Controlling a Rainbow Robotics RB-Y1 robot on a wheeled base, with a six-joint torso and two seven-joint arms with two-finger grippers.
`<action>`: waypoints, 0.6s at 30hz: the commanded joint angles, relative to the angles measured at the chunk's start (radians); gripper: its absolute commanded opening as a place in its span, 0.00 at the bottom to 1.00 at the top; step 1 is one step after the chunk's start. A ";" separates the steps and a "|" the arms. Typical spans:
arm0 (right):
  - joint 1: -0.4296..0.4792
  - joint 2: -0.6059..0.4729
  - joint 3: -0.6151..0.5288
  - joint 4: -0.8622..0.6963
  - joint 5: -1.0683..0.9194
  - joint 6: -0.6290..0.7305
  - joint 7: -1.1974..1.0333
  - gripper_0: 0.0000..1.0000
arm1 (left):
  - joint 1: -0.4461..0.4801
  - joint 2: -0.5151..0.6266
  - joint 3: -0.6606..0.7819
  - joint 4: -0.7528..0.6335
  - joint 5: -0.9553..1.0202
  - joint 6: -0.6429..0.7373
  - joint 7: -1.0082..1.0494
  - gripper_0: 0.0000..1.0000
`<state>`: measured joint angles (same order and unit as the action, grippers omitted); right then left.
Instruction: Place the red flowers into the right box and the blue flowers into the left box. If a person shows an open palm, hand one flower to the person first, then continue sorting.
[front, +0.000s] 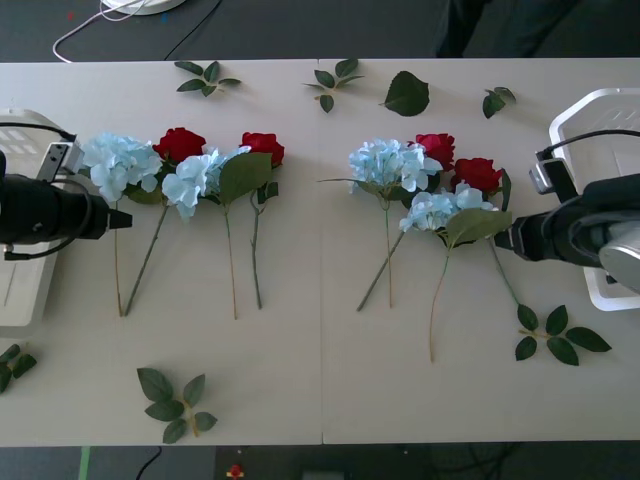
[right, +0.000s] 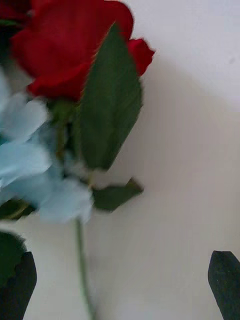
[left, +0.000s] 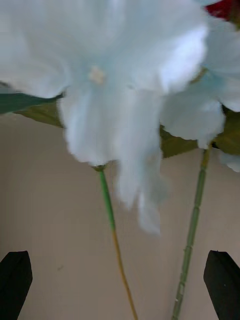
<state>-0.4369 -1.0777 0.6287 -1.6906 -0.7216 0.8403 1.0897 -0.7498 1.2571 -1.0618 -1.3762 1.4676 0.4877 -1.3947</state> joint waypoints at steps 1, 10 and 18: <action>-0.109 0.047 0.074 0.101 0.019 -0.050 -0.025 1.00 | -0.046 0.002 -0.027 0.043 0.005 -0.069 0.071 1.00; -0.264 0.139 0.247 0.350 0.022 -0.193 -0.033 1.00 | -0.049 -0.050 -0.044 0.075 0.005 -0.107 0.077 1.00; -0.368 0.211 0.404 0.519 -0.030 -0.334 -0.057 1.00 | -0.054 -0.097 -0.076 0.088 -0.007 -0.156 0.079 1.00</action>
<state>-0.7488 -0.9125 0.9890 -1.2159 -0.7334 0.5328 1.0893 -0.7533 1.1737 -1.1114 -1.2986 1.4671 0.3621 -1.3905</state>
